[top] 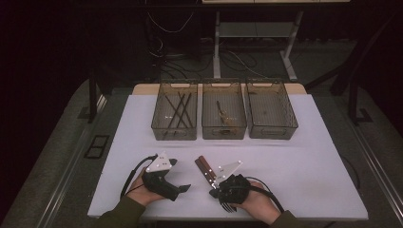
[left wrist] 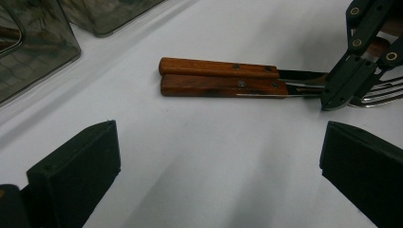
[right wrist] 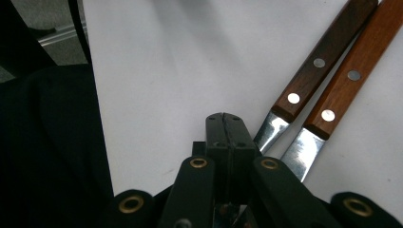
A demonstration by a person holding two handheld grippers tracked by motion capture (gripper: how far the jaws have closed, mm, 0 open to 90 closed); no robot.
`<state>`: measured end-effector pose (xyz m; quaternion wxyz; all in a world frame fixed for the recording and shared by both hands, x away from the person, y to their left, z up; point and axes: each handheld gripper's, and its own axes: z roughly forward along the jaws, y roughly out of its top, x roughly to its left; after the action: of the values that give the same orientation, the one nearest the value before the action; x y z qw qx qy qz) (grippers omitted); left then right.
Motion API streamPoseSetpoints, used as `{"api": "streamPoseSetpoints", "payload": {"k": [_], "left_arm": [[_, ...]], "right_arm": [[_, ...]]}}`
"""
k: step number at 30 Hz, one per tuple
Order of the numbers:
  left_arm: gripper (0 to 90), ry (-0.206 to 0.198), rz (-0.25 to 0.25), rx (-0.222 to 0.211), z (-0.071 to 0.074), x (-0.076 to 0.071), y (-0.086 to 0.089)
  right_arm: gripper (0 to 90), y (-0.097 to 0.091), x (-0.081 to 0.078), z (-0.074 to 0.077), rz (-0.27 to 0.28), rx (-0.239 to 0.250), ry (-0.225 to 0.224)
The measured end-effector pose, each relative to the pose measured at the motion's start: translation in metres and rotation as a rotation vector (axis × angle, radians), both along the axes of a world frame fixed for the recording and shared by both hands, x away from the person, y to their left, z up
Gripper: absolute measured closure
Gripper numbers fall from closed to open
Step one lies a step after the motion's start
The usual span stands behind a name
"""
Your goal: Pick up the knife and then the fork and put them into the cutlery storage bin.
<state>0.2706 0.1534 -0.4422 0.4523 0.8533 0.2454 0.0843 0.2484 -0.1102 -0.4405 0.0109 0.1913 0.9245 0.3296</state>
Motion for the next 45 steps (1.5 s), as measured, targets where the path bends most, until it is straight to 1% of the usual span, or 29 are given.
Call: {"api": "streamPoseSetpoints", "payload": {"k": [4,6,7,8,13,14,16,19,20,21,22,24,25,29,32,33,34,35,36,38,39,40,41,43,45], "left_arm": [[0.0,0.000,0.000,0.000,0.000,0.000,0.000],[0.0,0.001,0.000,-0.001,0.000,0.000,0.000],[0.0,0.001,0.000,0.000,0.000,0.000,0.000],[0.0,0.000,0.000,0.000,0.000,0.000,0.000],[0.0,0.000,0.000,0.000,0.000,0.000,0.000],[0.0,0.001,-0.001,0.000,0.000,0.000,0.000],[0.0,0.000,-0.001,0.001,0.000,0.000,0.000],[0.0,-0.001,-0.001,-0.002,0.000,0.000,0.000],[0.0,-0.001,-0.001,0.000,0.000,0.000,0.000],[0.0,-0.001,-0.001,0.000,0.000,0.000,0.000],[0.0,-0.001,-0.002,0.000,0.000,0.000,0.000],[0.0,-0.001,-0.002,0.002,0.000,0.000,0.000],[0.0,-0.001,-0.002,0.001,0.000,0.000,0.000],[0.0,0.000,-0.001,0.001,0.000,0.000,0.000],[0.0,-0.002,-0.003,0.001,0.000,0.000,0.000],[0.0,-0.002,-0.004,0.002,0.000,0.000,0.000],[0.0,-0.001,-0.003,0.000,0.000,0.000,0.000],[0.0,-0.001,-0.004,0.001,0.000,0.000,0.000],[0.0,-0.001,-0.005,0.002,0.000,0.000,0.000],[0.0,0.001,-0.004,0.002,0.000,0.000,0.000],[0.0,0.000,-0.004,0.003,0.000,0.000,0.000],[0.0,0.001,-0.003,0.001,0.000,0.000,0.000],[0.0,0.003,0.002,-0.007,0.000,0.000,-0.001],[0.0,0.004,0.003,-0.006,0.000,0.000,-0.001],[0.0,0.004,0.003,-0.004,0.000,0.000,-0.001]], "right_arm": [[90.0,-0.001,0.001,0.000,-0.005,-0.005,0.000],[90.0,-0.003,0.002,0.000,-0.002,-0.010,-0.012],[90.0,-0.003,0.001,0.001,-0.020,-0.010,-0.005],[90.0,-0.005,0.003,0.001,-0.019,-0.018,-0.017],[90.0,-0.009,0.005,0.001,-0.034,-0.028,-0.020],[90.0,-0.009,0.005,0.002,-0.038,-0.022,-0.011],[90.0,-0.010,0.006,0.002,-0.046,-0.021,-0.005],[90.0,-0.013,0.008,0.002,-0.053,-0.028,-0.013],[90.0,-0.014,0.009,0.002,-0.053,-0.031,-0.022],[90.0,-0.014,0.009,0.002,-0.059,-0.026,-0.010],[90.0,-0.015,0.010,0.002,-0.063,-0.024,-0.007],[90.0,-0.016,0.011,0.001,-0.057,-0.029,-0.018],[90.0,-0.015,0.010,0.002,-0.060,-0.025,-0.008],[90.0,-0.016,0.011,0.002,-0.056,-0.025,-0.010],[89.5,-0.017,0.011,0.003,-0.053,-0.013,-0.007],[87.1,-0.017,0.011,0.004,-0.054,0.004,0.007],[85.2,-0.019,0.012,0.005,-0.056,0.006,0.001],[82.2,-0.020,0.013,0.006,-0.056,0.017,0.005],[78.7,-0.021,0.012,0.008,-0.064,0.030,0.028],[69.8,-0.023,0.013,0.011,-0.070,0.039,0.021],[66.8,-0.024,0.013,0.013,-0.076,0.059,0.036],[63.3,-0.025,0.014,0.014,-0.079,0.072,0.041],[60.6,-0.027,0.015,0.016,-0.079,0.078,0.047],[55.9,-0.029,0.018,0.020,-0.072,0.072,0.045],[51.7,-0.030,0.022,0.023,-0.082,0.063,0.039]]}}
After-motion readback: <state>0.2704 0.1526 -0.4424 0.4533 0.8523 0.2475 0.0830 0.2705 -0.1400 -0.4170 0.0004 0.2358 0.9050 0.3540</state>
